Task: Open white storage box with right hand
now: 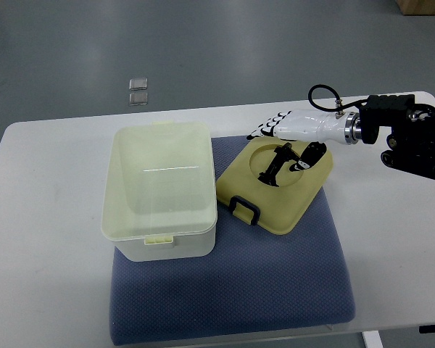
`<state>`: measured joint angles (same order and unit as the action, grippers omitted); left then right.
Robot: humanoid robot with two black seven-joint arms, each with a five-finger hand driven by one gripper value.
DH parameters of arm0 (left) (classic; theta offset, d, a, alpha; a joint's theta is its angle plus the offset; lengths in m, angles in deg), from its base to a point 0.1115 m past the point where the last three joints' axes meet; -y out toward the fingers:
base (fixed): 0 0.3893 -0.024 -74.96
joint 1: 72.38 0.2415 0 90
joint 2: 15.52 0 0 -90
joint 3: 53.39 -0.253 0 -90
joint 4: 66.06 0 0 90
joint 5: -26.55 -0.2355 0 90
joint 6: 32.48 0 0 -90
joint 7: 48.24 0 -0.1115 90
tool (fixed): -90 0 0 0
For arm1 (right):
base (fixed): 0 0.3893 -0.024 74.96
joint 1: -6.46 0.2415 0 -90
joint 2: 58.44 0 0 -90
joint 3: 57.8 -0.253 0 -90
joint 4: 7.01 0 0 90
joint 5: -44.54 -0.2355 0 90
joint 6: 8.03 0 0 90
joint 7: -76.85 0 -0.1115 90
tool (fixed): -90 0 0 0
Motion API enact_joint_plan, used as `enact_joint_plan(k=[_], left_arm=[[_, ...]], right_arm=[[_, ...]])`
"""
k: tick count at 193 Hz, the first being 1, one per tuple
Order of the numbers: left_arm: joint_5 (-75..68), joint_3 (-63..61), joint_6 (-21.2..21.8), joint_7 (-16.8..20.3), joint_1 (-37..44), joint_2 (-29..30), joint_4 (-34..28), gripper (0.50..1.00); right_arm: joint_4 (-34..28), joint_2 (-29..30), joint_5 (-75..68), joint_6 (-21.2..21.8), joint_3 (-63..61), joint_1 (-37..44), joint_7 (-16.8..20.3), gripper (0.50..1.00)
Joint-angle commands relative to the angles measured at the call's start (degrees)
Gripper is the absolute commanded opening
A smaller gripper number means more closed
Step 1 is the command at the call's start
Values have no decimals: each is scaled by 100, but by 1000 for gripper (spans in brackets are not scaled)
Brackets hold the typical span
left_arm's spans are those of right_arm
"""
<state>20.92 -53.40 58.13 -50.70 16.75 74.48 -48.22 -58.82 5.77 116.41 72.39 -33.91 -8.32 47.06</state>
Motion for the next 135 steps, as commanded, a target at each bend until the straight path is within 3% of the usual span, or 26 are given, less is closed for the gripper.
enact_joint_plan(k=[1,37,78,105,135], left_arm=[[0,1,1,0,-1,0,0,1000],[0,-7,1,0,-1,0,9,1000],[-9,-7,1,0,-1,0,27,1000],[0,-7,-16,0,-1,0,18,1000],[-9,-7,-16,0,-1,0,27,1000]], right_arm=[[-31,-154,-33,299,-86,116,-19,930],[13,-673,-534,1283,-700,608,-54,928],[541,-497,-2758,1345,-2995,-245,104,930],[1454,451,-4225,1336,-4620,-903,991,930],[2509,1208,-5649,1450,-6000,-1325,1615,930]])
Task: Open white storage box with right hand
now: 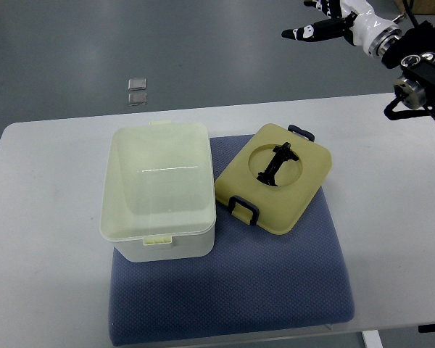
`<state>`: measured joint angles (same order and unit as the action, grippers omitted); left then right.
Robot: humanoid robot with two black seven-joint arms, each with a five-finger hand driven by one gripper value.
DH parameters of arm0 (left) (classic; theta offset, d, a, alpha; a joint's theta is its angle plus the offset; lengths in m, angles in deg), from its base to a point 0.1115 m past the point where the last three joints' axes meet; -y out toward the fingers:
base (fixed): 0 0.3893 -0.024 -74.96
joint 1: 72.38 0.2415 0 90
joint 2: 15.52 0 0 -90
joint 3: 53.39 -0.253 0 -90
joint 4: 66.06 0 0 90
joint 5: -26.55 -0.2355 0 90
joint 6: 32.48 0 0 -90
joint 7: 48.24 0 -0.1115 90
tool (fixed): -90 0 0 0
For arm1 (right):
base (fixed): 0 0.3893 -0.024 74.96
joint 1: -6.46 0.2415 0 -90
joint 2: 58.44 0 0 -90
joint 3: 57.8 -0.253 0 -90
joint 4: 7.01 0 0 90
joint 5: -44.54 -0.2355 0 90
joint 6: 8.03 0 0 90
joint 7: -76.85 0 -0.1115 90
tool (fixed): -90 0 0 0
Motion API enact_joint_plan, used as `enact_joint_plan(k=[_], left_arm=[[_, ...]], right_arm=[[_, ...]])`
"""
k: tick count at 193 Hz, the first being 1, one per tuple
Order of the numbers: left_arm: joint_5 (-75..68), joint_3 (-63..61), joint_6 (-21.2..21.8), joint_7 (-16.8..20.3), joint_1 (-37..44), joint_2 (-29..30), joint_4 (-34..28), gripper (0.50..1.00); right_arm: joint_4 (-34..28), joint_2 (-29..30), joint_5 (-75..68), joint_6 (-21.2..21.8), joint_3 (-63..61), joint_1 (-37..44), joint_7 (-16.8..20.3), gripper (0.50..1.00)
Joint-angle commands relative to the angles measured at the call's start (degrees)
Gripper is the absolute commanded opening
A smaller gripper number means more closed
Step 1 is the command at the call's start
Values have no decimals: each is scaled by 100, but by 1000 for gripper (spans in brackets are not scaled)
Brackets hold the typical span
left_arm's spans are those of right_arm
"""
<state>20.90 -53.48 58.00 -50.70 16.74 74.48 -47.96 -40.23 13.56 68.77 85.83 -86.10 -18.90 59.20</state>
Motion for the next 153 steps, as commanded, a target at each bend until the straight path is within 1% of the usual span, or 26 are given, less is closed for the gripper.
enact_joint_plan(k=[1,9,18,37,46,50,53,55,60,67,72,80,88,101,130,142,153], left_arm=[[-7,0,-3,0,0,0,0,1000],[-7,0,6,0,0,0,0,1000],[2,9,6,0,0,0,0,1000],[2,9,-3,0,0,0,0,1000],[2,9,6,0,0,0,0,1000],[2,9,-3,0,0,0,-9,1000],[2,9,5,0,0,0,-9,1000],[2,9,6,0,0,0,-9,1000],[2,9,6,-9,0,0,0,1000],[2,9,6,0,0,0,0,1000],[2,0,6,-9,0,0,0,1000],[2,0,14,0,0,0,0,1000],[2,0,14,0,0,0,0,1000],[-7,0,14,0,0,0,0,1000],[-7,0,14,-9,0,0,0,1000],[2,0,14,0,0,0,0,1000],[2,9,14,-9,0,0,0,1000]], right_arm=[[650,429,-886,106,-782,-268,402,930],[721,464,-1228,229,-1028,-347,569,930],[738,481,-1807,554,-1230,-540,718,930],[738,490,-3055,1029,-1485,-847,762,932],[729,490,-3373,1231,-1477,-918,762,932],[729,490,-3487,1363,-1477,-971,754,932],[729,499,-3566,1538,-1485,-1032,727,932],[729,499,-3566,1539,-1485,-1032,727,932],[729,508,-3636,1819,-1494,-1146,683,932],[738,543,-3637,2057,-1503,-1261,631,932],[738,604,-3637,2259,-1503,-1357,525,932],[747,692,-3628,2426,-1503,-1436,341,932],[756,754,-3619,2453,-1503,-1498,183,932],[756,815,-3610,2444,-1503,-1568,42,932],[791,956,-3619,2409,-1503,-1665,-11,932],[800,965,-3628,2268,-1503,-1665,-64,932],[809,1000,-3619,1988,-1494,-1665,-204,932]])
